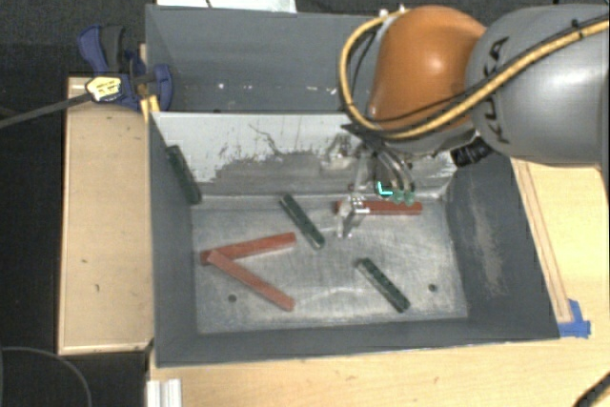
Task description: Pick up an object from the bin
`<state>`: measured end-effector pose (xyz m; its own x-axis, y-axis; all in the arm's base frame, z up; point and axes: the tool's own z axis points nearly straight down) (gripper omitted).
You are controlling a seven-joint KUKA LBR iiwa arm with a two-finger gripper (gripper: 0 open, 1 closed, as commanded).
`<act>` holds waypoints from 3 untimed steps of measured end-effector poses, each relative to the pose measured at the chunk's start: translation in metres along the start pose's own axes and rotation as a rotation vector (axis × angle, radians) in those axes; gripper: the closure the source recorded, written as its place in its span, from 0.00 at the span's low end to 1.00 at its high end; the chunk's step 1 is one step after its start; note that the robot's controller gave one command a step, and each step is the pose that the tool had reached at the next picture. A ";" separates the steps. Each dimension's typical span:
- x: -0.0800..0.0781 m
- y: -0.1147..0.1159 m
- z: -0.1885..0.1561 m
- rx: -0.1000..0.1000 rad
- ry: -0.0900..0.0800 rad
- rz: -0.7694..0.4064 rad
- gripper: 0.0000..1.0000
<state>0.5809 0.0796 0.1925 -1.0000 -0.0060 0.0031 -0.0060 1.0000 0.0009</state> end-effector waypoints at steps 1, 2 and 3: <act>-0.002 0.000 -0.003 0.000 -0.006 0.002 0.00; 0.005 0.053 0.071 0.000 -0.009 -0.105 0.00; 0.005 0.095 0.069 0.001 -0.005 -0.368 0.00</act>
Offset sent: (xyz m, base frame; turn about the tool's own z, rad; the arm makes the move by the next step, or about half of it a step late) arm -0.0127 0.0880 -0.1225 -0.1687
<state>0.5751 0.1743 0.1236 -0.9308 -0.3656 -0.0026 -0.3656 0.9308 0.0003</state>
